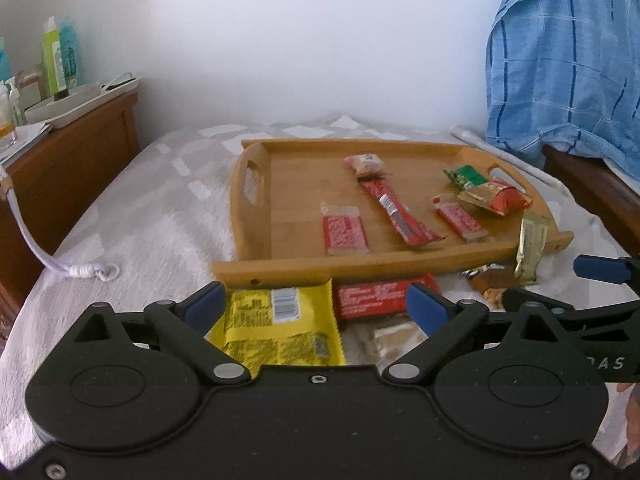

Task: Organize snacks
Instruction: 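Move both open tools back to the snacks beside the tray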

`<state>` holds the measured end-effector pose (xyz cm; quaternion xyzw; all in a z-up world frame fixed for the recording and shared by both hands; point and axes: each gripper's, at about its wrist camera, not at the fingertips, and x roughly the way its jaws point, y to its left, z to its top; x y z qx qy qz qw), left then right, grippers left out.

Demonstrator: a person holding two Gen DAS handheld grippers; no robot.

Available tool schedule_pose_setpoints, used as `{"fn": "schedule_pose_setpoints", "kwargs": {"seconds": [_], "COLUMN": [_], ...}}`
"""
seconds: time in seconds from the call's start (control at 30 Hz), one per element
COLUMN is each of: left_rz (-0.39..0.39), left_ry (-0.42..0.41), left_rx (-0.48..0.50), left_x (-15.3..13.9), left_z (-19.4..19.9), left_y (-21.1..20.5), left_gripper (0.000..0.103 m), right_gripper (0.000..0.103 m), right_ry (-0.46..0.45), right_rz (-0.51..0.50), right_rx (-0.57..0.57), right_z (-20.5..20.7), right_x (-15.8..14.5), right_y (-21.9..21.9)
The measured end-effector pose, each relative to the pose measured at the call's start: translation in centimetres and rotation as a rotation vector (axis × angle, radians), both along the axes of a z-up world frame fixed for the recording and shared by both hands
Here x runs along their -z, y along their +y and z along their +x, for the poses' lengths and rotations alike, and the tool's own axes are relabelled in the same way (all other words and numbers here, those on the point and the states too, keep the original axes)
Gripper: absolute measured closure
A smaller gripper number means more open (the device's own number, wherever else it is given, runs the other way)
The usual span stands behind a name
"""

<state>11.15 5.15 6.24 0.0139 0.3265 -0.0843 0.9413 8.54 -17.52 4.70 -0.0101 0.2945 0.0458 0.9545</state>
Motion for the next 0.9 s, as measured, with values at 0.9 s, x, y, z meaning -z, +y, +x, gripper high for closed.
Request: {"fn": "schedule_pose_setpoints", "kwargs": {"seconds": [0.9], "left_rz": [-0.011], "left_ry": [0.048], "left_rx": [-0.042], "left_x": [3.1], "left_z": [-0.4], "left_y": [2.1], "left_gripper": [0.019], "right_gripper": [0.000], "right_ry": [0.039], "right_rz": [-0.062], "right_rx": [-0.043], "right_z": [-3.0], "right_x": [3.5], "right_y": [0.7]}}
